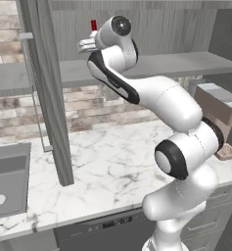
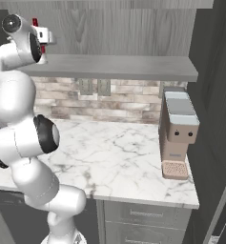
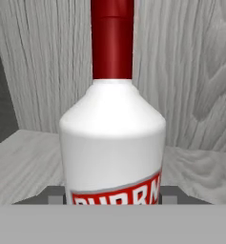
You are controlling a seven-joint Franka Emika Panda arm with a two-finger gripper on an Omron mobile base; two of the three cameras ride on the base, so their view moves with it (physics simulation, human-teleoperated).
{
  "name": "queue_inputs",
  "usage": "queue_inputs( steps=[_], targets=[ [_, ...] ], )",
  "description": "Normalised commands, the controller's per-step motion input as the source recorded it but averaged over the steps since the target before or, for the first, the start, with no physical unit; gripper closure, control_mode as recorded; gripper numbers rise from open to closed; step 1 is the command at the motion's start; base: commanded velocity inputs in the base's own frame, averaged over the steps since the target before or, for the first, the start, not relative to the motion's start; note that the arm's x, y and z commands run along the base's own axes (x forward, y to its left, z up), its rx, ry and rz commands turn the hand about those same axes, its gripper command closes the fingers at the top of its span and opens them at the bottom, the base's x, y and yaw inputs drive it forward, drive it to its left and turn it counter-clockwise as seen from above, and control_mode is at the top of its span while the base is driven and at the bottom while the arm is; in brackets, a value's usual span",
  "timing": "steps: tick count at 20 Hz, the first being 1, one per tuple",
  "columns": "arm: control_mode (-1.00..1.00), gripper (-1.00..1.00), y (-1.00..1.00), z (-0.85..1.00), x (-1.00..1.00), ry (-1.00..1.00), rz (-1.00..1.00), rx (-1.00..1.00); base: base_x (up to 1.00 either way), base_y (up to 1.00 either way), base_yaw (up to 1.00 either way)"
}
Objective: There is a bowl on the dining counter. Grab a lemon wedge from the fridge and place it in the bowl. Then get the liquor bottle and glass cup from the cabinet and place them next to the bowl.
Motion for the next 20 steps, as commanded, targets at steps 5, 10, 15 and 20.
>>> queue_inputs(
  steps=[5,10,15,20],
  targets=[
    [-1.0,1.0,-0.1,0.0,-1.0,-0.08,0.0,0.0,0.0,0.0,0.0],
    [-1.0,1.0,-0.46,0.0,-1.0,-0.04,0.0,0.0,0.0,0.0,0.0],
    [-1.0,1.0,-0.56,0.0,-1.0,-0.04,0.0,0.01,0.0,0.0,0.0],
    [-1.0,1.0,-0.58,0.0,-1.0,-0.07,0.0,0.03,0.0,0.0,0.0]
  ],
)
